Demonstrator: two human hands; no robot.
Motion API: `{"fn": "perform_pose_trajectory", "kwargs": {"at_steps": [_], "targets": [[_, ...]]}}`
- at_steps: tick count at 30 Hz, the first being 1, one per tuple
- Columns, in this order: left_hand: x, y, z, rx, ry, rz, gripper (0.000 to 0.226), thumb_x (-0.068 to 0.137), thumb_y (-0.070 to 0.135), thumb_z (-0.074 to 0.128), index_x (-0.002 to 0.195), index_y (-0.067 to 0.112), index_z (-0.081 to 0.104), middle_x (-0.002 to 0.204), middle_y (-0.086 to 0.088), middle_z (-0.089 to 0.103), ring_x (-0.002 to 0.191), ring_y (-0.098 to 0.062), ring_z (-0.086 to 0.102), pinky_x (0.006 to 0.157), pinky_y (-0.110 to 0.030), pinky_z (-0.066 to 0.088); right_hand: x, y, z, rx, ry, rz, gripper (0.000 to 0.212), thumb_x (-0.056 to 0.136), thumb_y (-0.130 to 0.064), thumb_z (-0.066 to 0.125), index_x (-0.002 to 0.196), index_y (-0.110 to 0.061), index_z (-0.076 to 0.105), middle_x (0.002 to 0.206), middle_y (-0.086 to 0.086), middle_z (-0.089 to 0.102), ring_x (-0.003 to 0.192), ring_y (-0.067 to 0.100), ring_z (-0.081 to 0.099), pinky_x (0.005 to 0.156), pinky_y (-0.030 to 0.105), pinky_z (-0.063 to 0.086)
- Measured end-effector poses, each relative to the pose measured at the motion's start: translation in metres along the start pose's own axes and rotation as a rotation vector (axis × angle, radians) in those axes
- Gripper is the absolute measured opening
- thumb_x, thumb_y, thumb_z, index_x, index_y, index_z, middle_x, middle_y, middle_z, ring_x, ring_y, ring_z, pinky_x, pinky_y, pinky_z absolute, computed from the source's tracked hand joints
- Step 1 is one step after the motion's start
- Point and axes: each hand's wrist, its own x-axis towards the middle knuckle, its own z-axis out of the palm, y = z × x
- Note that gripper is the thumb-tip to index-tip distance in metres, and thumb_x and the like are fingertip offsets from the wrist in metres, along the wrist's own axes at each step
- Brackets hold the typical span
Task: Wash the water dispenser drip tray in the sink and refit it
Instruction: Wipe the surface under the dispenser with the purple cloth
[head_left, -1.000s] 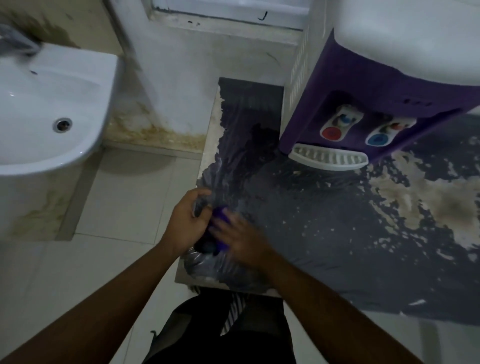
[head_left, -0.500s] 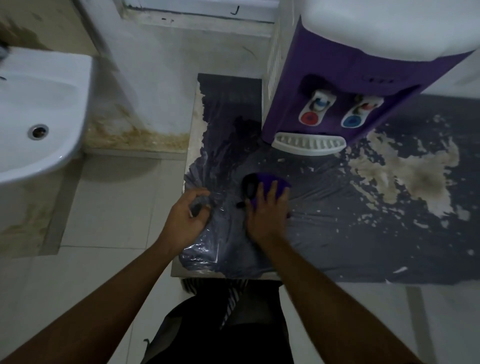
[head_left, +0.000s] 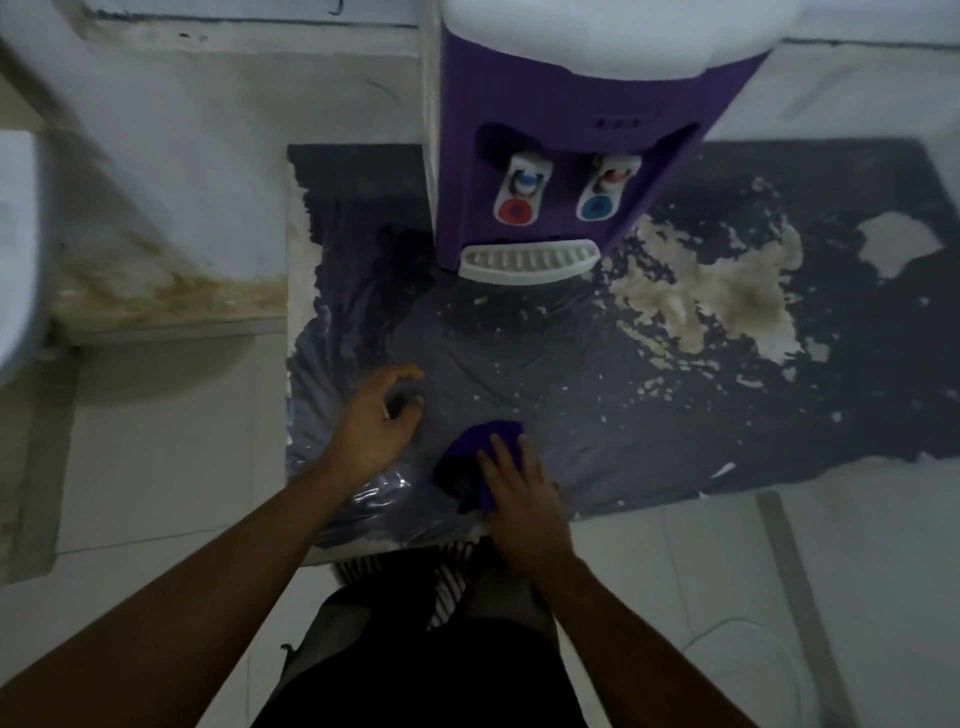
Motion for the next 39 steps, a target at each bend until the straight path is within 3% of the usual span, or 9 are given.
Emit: {"fn": "perform_pose_trajectory", "kwargs": {"at_steps": [3,9,11,14,18,21,24,30,39], "targets": [[0.008,0.010,0.023,0.006,-0.058,0.017,0.026,0.090,0.002,0.057,0.115,0.008,0.060,0.121,-0.005,0.058,0.100,-0.008,0.055,0.084,0.003,0.034,-0.028,0.074,-0.001,0.054,0.119,0.232,0.065,0.087,-0.026,0.060,0.146,-0.008,0.039,0.155,0.017,0.033,0.141,0.049,0.027,0.108,0.064,0.034],[0.030,0.032,0.073,0.044,-0.087,0.073,0.025,0.085,-0.005,0.059,0.109,0.004,0.062,0.117,-0.010,0.062,0.107,-0.016,0.056,0.092,-0.001,0.033,-0.033,0.138,-0.021,0.160,0.182,0.672,0.063,0.092,-0.034,0.033,0.149,-0.007,0.031,0.158,0.020,0.023,0.143,0.052,0.015,0.115,0.062,0.020],[0.038,0.039,0.089,0.048,-0.106,0.065,0.025,0.085,-0.005,0.060,0.108,0.005,0.062,0.117,-0.011,0.062,0.106,-0.018,0.057,0.091,-0.004,0.037,-0.019,0.122,-0.021,0.116,0.186,0.605,0.065,0.089,-0.034,0.046,0.146,-0.004,0.037,0.153,0.024,0.032,0.138,0.057,0.024,0.111,0.065,0.024],[0.051,0.049,0.110,0.063,-0.157,0.064,0.024,0.088,0.000,0.059,0.111,0.007,0.062,0.124,-0.006,0.059,0.114,-0.016,0.055,0.100,-0.011,0.036,-0.004,0.096,-0.022,0.000,0.074,0.210,0.073,0.074,-0.038,0.073,0.138,-0.008,0.052,0.144,0.018,0.048,0.130,0.051,0.043,0.102,0.062,0.039],[0.077,0.068,0.135,0.065,-0.165,0.026,0.024,0.088,0.001,0.060,0.109,0.011,0.062,0.123,-0.005,0.061,0.113,-0.018,0.057,0.101,-0.025,0.042,0.016,0.122,-0.034,-0.037,0.010,-0.109,0.075,0.069,-0.042,0.075,0.134,-0.011,0.056,0.143,0.011,0.052,0.129,0.039,0.050,0.098,0.049,0.050],[0.096,0.078,0.148,0.102,-0.128,0.012,0.025,0.088,0.002,0.060,0.112,0.010,0.062,0.122,-0.006,0.062,0.112,-0.017,0.058,0.100,-0.021,0.041,0.043,0.173,-0.055,0.005,0.021,-0.023,0.077,0.074,-0.035,0.076,0.139,-0.005,0.048,0.149,0.016,0.042,0.136,0.041,0.039,0.105,0.050,0.045],[0.112,0.086,0.159,0.134,-0.097,0.041,0.026,0.085,-0.004,0.061,0.108,0.008,0.063,0.120,-0.003,0.061,0.112,-0.015,0.056,0.095,-0.003,0.034,0.084,0.239,-0.080,0.152,0.044,0.229,0.076,0.096,-0.030,0.050,0.153,-0.006,0.005,0.162,0.016,-0.004,0.147,0.040,-0.008,0.122,0.052,0.010],[0.138,0.100,0.176,0.121,-0.003,0.016,0.027,0.084,-0.008,0.061,0.109,0.001,0.062,0.118,-0.008,0.061,0.110,-0.020,0.057,0.098,-0.008,0.036,0.163,0.298,-0.132,0.218,0.141,0.493,0.073,0.099,-0.036,0.041,0.154,-0.011,-0.001,0.162,0.018,-0.008,0.144,0.050,-0.013,0.120,0.058,0.002],[0.150,0.111,0.183,0.105,0.055,-0.029,0.027,0.084,-0.009,0.060,0.110,-0.003,0.062,0.118,-0.008,0.059,0.110,-0.019,0.054,0.091,0.002,0.032,0.181,0.230,-0.117,0.025,0.099,0.082,0.074,0.098,-0.045,0.036,0.153,-0.011,0.002,0.161,0.020,-0.004,0.142,0.056,-0.007,0.116,0.063,-0.003]]}}
